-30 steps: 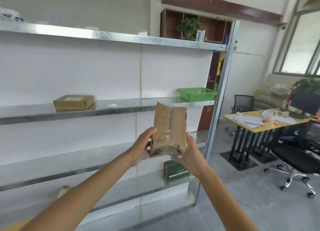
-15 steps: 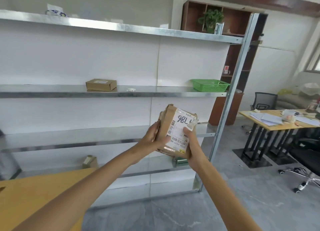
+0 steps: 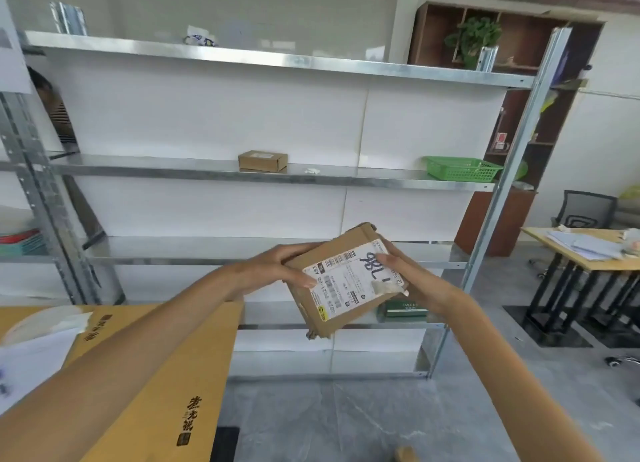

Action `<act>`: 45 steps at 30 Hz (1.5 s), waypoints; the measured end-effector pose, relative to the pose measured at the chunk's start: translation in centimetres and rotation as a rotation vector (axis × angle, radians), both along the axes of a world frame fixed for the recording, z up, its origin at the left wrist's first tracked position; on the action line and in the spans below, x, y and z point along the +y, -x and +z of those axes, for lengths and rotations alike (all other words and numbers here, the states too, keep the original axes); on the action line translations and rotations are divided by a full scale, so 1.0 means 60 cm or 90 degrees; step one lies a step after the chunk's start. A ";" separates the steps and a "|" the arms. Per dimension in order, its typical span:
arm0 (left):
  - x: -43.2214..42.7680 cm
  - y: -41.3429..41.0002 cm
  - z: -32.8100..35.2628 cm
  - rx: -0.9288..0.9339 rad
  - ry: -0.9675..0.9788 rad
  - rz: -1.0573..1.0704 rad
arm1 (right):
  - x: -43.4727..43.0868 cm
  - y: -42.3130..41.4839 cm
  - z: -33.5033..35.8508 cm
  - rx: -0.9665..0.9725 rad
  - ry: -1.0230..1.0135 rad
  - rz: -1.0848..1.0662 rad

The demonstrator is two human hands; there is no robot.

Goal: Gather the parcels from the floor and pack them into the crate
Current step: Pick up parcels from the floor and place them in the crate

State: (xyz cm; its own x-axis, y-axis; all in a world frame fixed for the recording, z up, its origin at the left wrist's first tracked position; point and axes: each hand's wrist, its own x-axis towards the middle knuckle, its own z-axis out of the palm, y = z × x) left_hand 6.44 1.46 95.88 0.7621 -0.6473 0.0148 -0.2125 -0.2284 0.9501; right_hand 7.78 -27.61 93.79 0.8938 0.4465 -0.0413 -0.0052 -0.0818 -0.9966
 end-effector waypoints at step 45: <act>0.412 0.669 -0.081 0.186 0.034 0.342 | 0.524 0.638 -0.112 0.035 -0.139 -0.048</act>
State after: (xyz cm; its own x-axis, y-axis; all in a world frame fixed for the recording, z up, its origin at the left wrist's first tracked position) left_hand -33.68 26.18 91.04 0.9591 -0.1751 -0.2226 0.1909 -0.1809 0.9648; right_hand -30.51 3.81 87.08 0.9243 0.3818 -0.0005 -0.0576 0.1380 -0.9888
